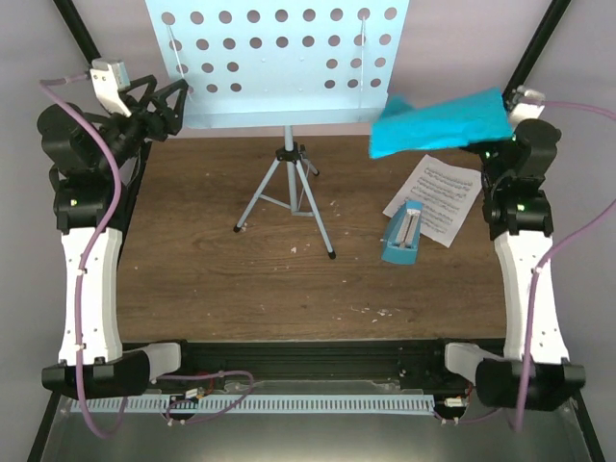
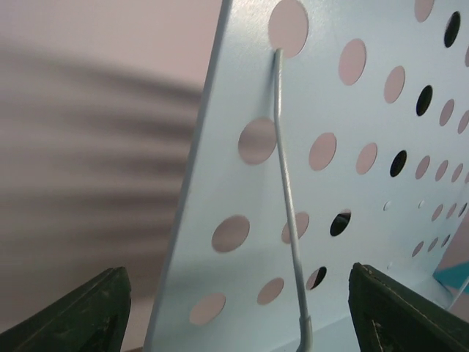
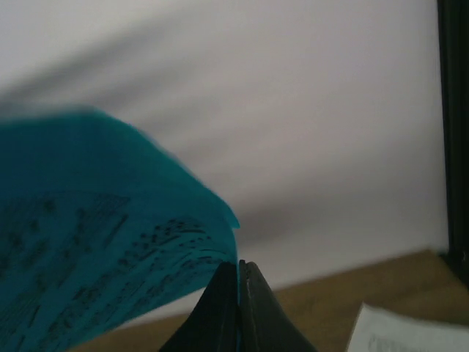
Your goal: Pack up the instrument practice props
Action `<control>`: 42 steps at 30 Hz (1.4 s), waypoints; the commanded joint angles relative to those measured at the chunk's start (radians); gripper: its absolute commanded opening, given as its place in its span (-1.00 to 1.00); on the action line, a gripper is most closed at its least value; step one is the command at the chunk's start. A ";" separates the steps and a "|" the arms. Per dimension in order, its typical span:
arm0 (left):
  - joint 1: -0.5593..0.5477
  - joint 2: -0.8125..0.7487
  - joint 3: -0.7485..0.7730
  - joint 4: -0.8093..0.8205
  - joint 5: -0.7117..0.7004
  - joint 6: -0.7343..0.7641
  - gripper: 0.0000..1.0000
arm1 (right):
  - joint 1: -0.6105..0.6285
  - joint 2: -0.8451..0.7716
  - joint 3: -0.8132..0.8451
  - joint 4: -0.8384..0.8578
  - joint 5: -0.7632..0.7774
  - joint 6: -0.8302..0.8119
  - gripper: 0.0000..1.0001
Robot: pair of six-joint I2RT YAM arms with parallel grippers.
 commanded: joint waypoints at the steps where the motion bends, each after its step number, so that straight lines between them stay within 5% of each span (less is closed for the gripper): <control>1: 0.004 -0.040 -0.049 -0.038 -0.055 0.028 0.67 | -0.215 0.086 -0.202 0.082 -0.480 0.229 -0.99; 6: 0.004 -0.075 -0.109 -0.081 -0.087 0.061 0.71 | -0.327 0.255 -0.377 0.189 -0.634 0.312 -0.99; 17: 0.000 -0.146 -0.183 -0.167 -0.117 0.118 0.80 | -0.333 0.481 -0.457 0.122 -0.457 0.179 -0.99; 25: -0.014 -0.252 -0.540 -0.058 -0.081 0.024 0.78 | -0.332 0.549 -0.511 0.125 -0.404 0.149 -0.97; 30: -0.038 -0.286 -0.603 -0.107 -0.097 0.082 0.78 | -0.332 0.498 -0.559 0.132 -0.370 0.134 -0.65; 38: -0.056 -0.343 -0.742 -0.077 -0.160 0.101 0.78 | -0.333 0.307 -0.624 0.099 -0.286 0.106 0.15; 42: -0.058 -0.352 -0.804 -0.071 -0.163 0.105 0.78 | -0.334 0.134 -0.616 0.027 -0.229 0.087 0.76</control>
